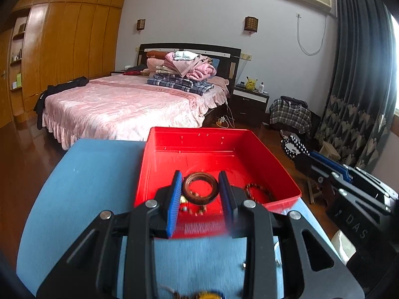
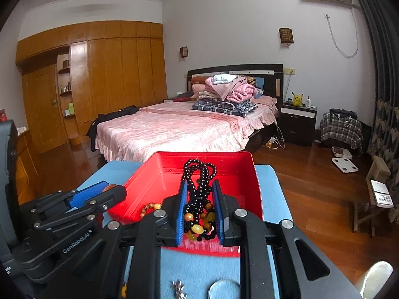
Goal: Organize jewelry
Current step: 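Carry the necklace and ring over the red tin and open both grippers, then withdraw both open grippers from the tin toward the remaining jewelry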
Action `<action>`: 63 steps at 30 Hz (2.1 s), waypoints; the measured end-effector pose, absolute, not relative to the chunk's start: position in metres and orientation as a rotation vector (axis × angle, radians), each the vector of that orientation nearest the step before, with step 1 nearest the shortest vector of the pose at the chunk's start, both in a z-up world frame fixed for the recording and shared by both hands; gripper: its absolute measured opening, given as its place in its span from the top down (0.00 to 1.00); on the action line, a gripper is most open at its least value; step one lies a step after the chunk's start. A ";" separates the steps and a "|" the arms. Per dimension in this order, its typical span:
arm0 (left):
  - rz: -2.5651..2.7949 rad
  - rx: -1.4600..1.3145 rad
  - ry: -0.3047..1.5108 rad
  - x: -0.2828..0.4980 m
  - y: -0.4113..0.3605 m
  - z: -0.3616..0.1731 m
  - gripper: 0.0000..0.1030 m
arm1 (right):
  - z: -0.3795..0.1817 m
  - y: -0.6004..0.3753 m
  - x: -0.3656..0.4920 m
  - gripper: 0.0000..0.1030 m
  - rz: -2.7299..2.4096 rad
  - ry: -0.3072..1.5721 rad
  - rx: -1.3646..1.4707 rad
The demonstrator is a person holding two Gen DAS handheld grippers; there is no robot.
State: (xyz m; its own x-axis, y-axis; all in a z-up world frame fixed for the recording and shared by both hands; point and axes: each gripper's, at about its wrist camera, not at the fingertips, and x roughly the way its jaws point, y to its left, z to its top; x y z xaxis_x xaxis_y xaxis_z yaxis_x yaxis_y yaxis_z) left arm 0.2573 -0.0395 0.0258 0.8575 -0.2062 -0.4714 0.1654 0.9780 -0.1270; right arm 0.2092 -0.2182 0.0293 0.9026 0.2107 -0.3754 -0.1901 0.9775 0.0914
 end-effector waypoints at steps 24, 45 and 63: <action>-0.179 -0.071 0.598 0.341 -0.048 -0.008 0.73 | -0.014 -0.227 0.305 0.81 0.221 0.546 0.111; -0.185 -0.165 0.509 0.288 -0.013 0.038 0.14 | 0.005 -0.261 0.252 0.14 0.144 0.478 0.164; -0.091 -0.093 0.529 0.167 0.000 0.003 0.14 | -0.019 -0.270 0.127 0.14 0.060 0.428 0.148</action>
State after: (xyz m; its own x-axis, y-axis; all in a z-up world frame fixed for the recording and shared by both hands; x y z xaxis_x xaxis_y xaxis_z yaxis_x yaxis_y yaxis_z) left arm 0.1674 0.0002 0.0027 0.8592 -0.1109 -0.4995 0.0627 0.9917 -0.1123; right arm 0.1275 -0.2702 -0.0191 0.9080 0.0894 -0.4093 -0.0270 0.9874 0.1558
